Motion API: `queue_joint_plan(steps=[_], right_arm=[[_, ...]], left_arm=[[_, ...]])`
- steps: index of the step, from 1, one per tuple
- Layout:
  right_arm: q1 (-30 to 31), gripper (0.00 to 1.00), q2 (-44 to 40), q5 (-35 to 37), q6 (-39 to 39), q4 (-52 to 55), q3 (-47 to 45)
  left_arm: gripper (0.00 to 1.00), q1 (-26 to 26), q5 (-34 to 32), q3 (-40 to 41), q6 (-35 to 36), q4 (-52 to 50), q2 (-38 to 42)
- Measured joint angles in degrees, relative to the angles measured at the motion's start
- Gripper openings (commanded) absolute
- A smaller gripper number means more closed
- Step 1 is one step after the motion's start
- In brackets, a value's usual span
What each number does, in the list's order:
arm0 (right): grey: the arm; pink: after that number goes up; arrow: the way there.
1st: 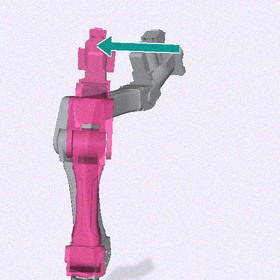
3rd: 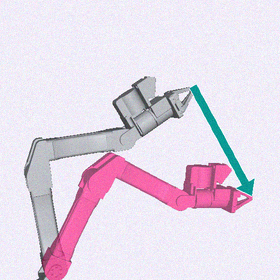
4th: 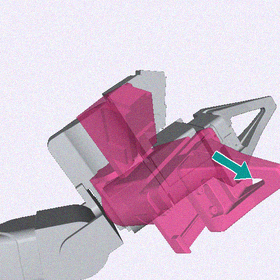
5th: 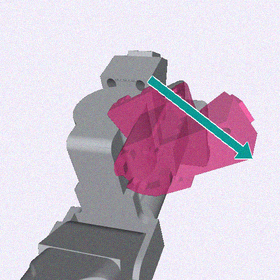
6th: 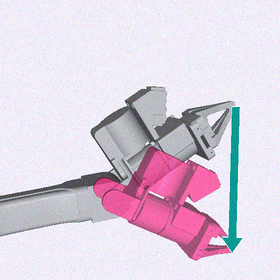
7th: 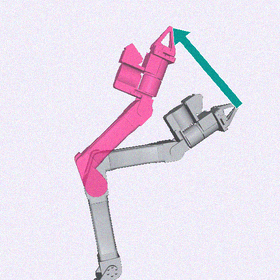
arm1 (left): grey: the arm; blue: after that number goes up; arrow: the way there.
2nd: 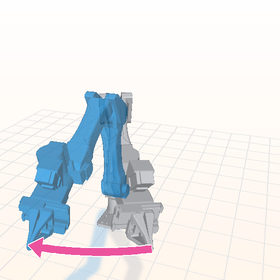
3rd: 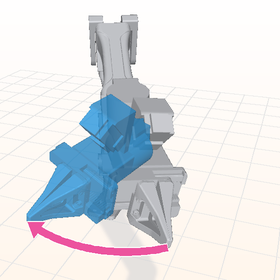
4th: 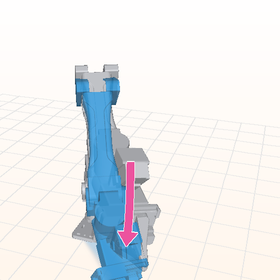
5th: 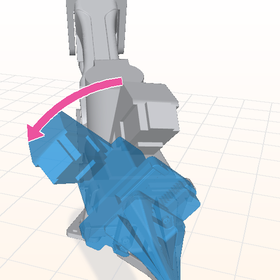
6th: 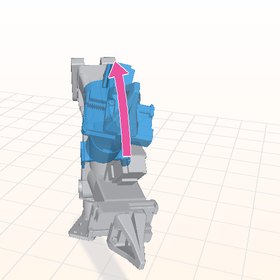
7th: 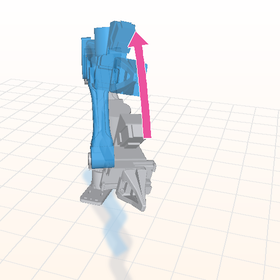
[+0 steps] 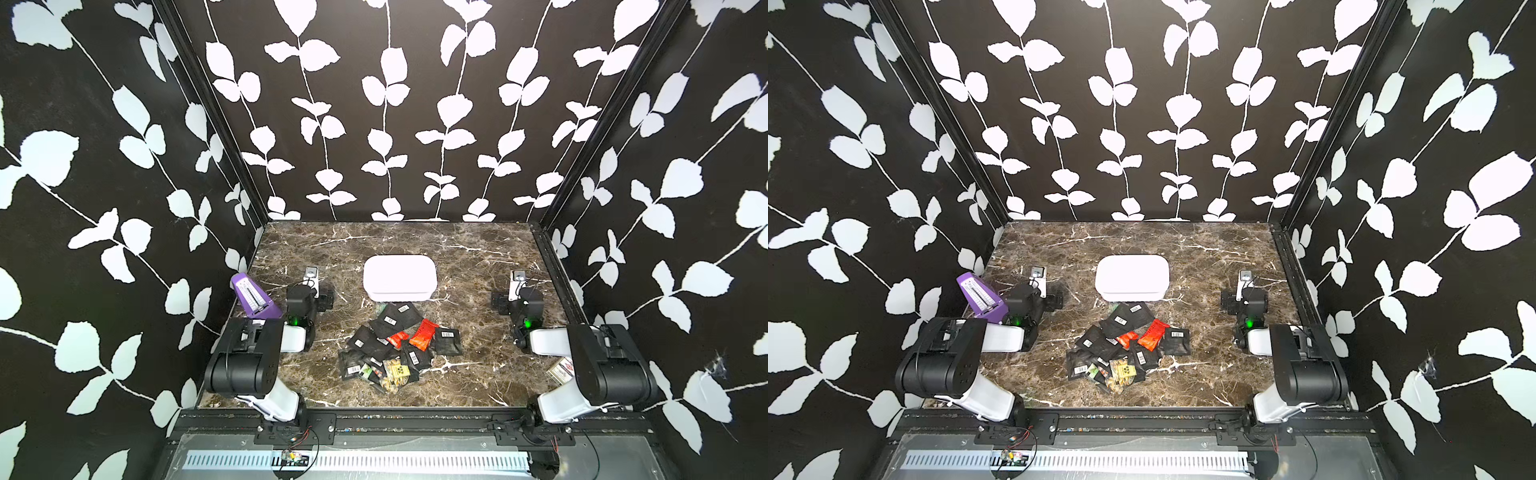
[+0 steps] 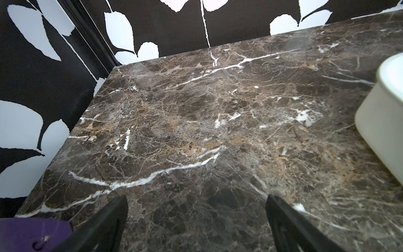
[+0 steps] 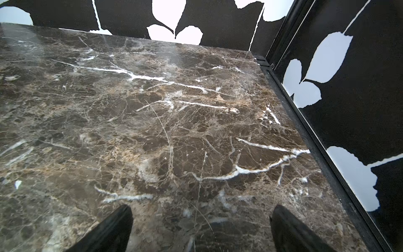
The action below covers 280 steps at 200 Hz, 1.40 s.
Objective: Put the tea bags into the storage box
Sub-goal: Pick up the tea bag from the center of the board.
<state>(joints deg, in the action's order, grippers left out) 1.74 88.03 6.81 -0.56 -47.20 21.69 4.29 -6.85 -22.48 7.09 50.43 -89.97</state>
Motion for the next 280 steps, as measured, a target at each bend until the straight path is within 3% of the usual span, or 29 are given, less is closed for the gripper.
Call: queue_joint_plan(steps=[132,152,188,222,236,260,280], right_arm=[[0.0,0.99,0.0,0.0,0.0,0.0,0.0],[0.0,0.99,-2.8,-0.3,0.0,3.8,0.1],[0.0,0.99,-17.5,2.4,6.0,24.8,7.3],[-0.3,0.99,-30.9,8.3,22.5,47.5,15.1],[-1.4,0.96,-36.0,7.6,28.4,55.1,15.8],[-2.4,0.99,-41.2,4.9,36.7,66.2,15.8],[-2.4,0.98,-41.6,2.3,39.2,73.5,15.9]], left_arm=[[0.99,0.0,0.0,0.0,0.0,0.0,0.0],[0.99,0.0,-0.1,0.0,0.0,-0.9,0.7],[0.99,0.0,-4.9,-4.6,-5.1,-20.7,17.6],[0.99,0.0,-12.1,-13.4,-18.1,-38.9,31.7],[0.99,0.0,-13.9,-14.9,-22.4,-45.5,35.7],[0.98,-0.3,-12.9,-15.0,-27.3,-55.9,41.2],[0.95,-0.3,-10.4,-15.8,-31.1,-65.3,44.3]])
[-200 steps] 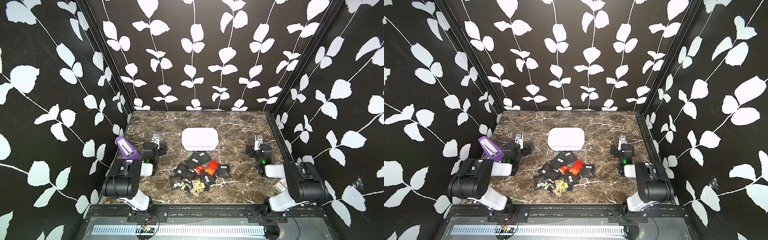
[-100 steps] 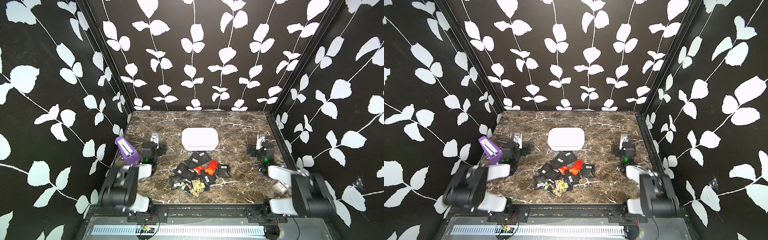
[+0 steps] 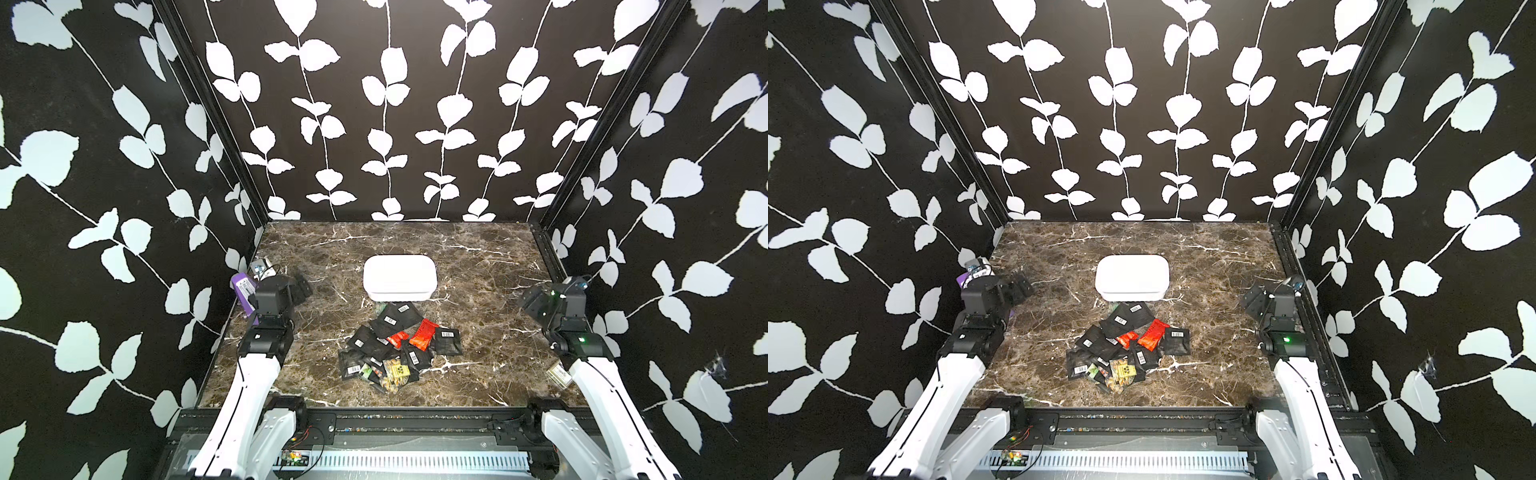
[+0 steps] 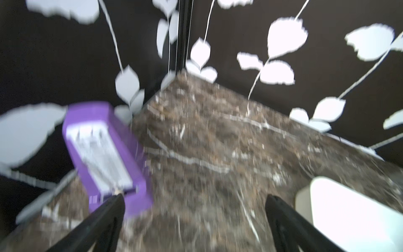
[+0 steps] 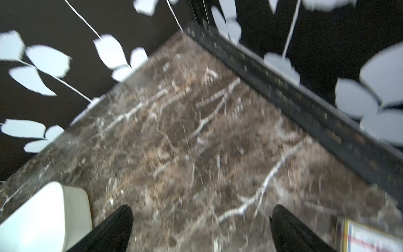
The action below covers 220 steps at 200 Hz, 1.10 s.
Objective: Put the tea bags into the storage box
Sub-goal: Pick up the tea bag from the center of the board.
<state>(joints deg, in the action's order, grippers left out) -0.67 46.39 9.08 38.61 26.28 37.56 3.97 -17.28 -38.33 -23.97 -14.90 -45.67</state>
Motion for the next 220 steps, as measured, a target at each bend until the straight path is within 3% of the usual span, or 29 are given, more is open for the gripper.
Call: queue_joint_plan(steps=[15,47,77,91,114,148,180,209,220], right_arm=[[0.0,0.98,0.1,-2.8,-0.2,5.6,0.9],[0.0,0.86,-0.1,-11.7,-1.7,15.7,6.8],[4.4,0.81,0.9,-18.5,-1.2,20.5,11.1],[9.5,0.78,1.2,-20.2,0.5,21.5,11.0],[16.9,0.74,0.8,-21.6,3.9,19.8,9.2],[23.7,0.69,1.4,-22.8,8.9,14.4,2.5],[26.2,0.68,2.9,-24.0,12.2,8.8,-3.0],[26.8,0.63,4.0,-24.5,13.3,4.9,-5.0],[26.8,0.60,4.4,-24.6,13.7,3.3,-5.9]], left_arm=[[0.93,0.0,2.7,-1.0,-2.4,-6.0,2.3],[0.88,0.0,11.6,-3.2,-7.5,-15.8,8.3],[0.71,3.0,21.0,-3.8,-13.9,-18.1,10.5],[0.66,9.6,22.3,-3.8,-17.1,-18.0,9.2],[0.57,25.8,20.2,-3.8,-21.5,-16.4,4.9],[0.31,44.6,17.0,-3.7,-27.9,-7.1,-6.3],[0.19,53.9,15.7,-4.0,-32.0,2.6,-20.2],[0.13,57.9,15.7,-6.7,-33.7,7.7,-31.3],[0.06,58.6,16.0,-8.3,-34.6,9.6,-34.6]])
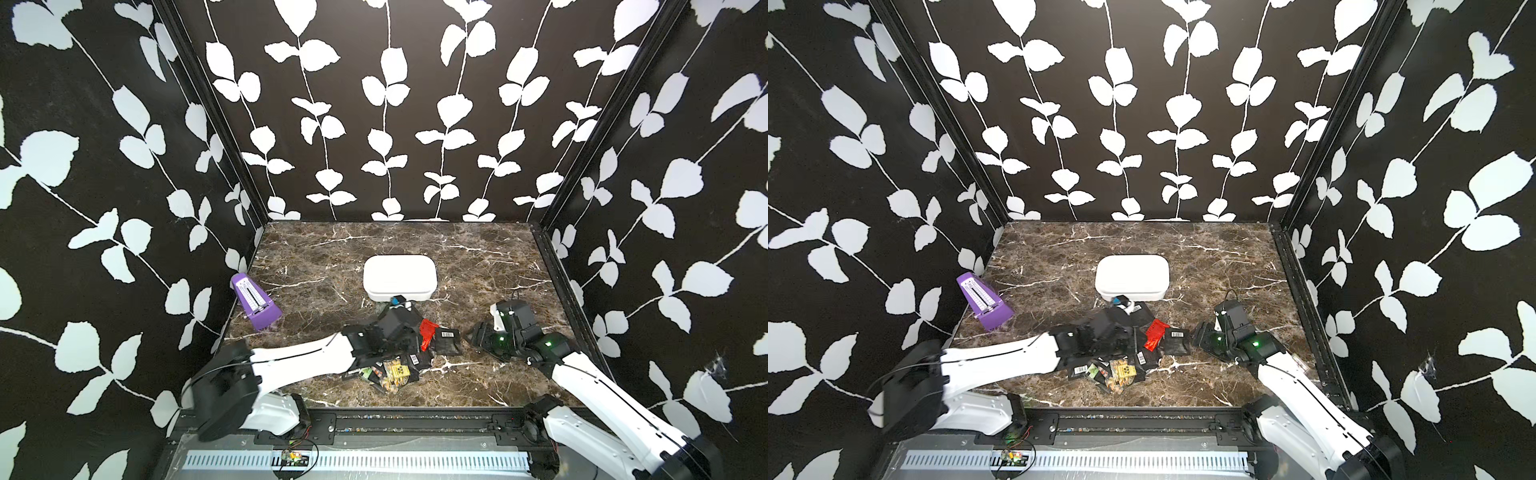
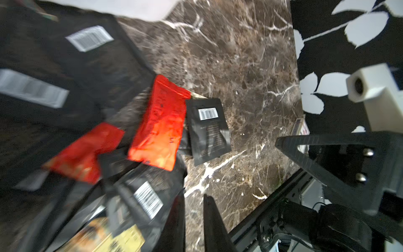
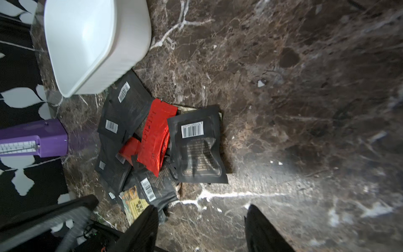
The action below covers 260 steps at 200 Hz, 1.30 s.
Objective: Put the tea bags into the storage box
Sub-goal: Pick up the tea bag from the center of the board.
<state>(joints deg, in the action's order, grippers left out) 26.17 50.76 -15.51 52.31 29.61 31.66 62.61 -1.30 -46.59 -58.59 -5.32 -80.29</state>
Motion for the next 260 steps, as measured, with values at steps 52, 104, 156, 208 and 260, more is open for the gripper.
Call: queue_joint_plan(steps=[52,104,156,208,260], right_arm=[[0.0,0.56,4.3,-1.2,2.5,-7.4,-5.2],[0.1,0.53,8.2,-2.5,3.7,-13.5,-7.3],[0.3,0.53,10.7,-3.0,4.1,-17.0,-8.0],[0.4,0.51,13.7,-3.2,4.2,-20.2,-8.7],[0.8,0.50,16.3,-3.2,4.5,-23.2,-8.9]], left_arm=[[0.00,0.7,1.9,-6.5,-1.7,4.5,-11.0],[0.00,0.7,2.5,-9.0,-2.1,5.3,-17.9],[0.00,0.7,4.0,-9.7,-3.0,5.6,-22.2],[0.00,0.7,4.9,-10.8,-3.3,5.0,-23.5],[0.00,0.7,5.1,-10.8,-3.3,3.9,-23.5]])
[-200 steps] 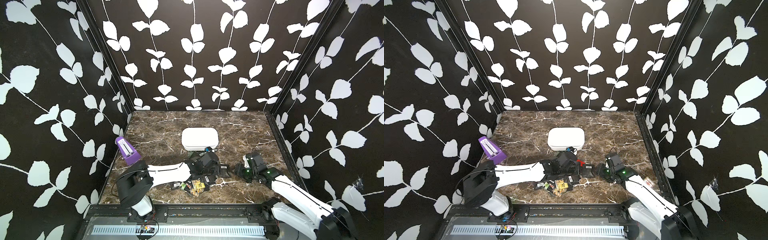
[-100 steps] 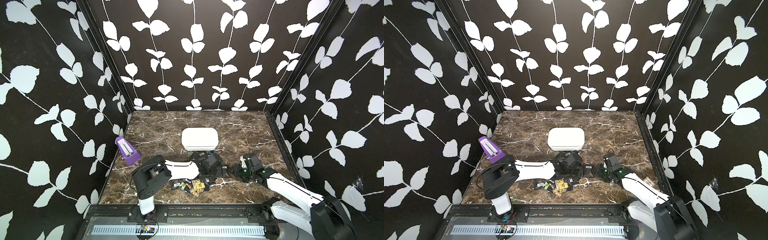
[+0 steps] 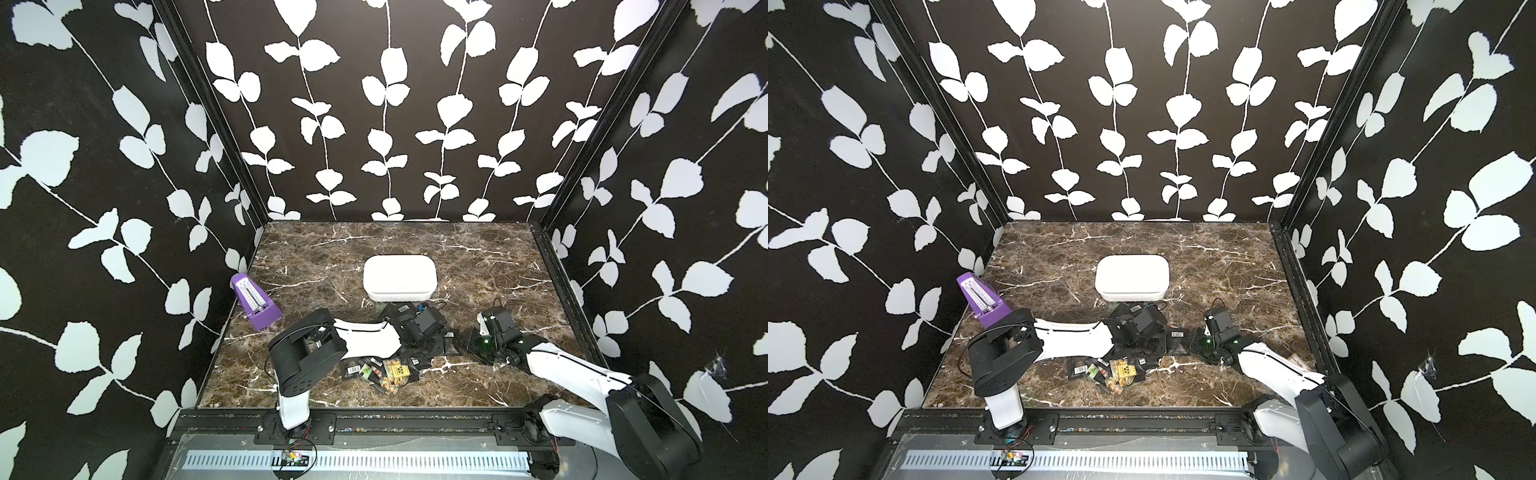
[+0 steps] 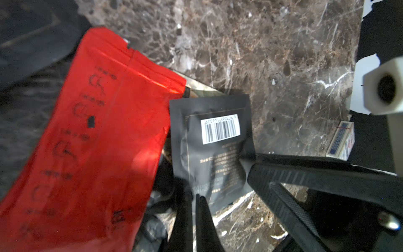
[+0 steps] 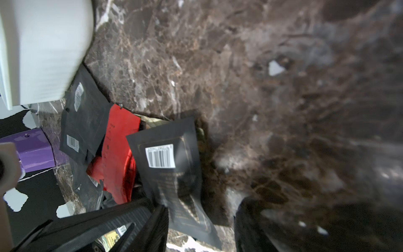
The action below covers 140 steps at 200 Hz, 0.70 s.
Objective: Put the tea bags into the storage box
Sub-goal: Pick up the tea bag from the center of the board.
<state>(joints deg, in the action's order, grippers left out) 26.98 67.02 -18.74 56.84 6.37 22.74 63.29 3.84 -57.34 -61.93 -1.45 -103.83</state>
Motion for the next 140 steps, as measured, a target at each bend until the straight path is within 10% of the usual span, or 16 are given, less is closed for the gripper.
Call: queue_joint_plan(steps=[65,140], right_arm=[[0.9,0.41,1.3,0.0,0.2,-2.9,-0.5],[2.2,0.05,2.8,0.9,-0.9,-1.7,-0.5]], left_arm=[[0.00,0.0,0.0,0.0,0.0,-1.5,-0.4],[0.00,0.1,-0.3,0.0,0.0,-2.1,-0.4]])
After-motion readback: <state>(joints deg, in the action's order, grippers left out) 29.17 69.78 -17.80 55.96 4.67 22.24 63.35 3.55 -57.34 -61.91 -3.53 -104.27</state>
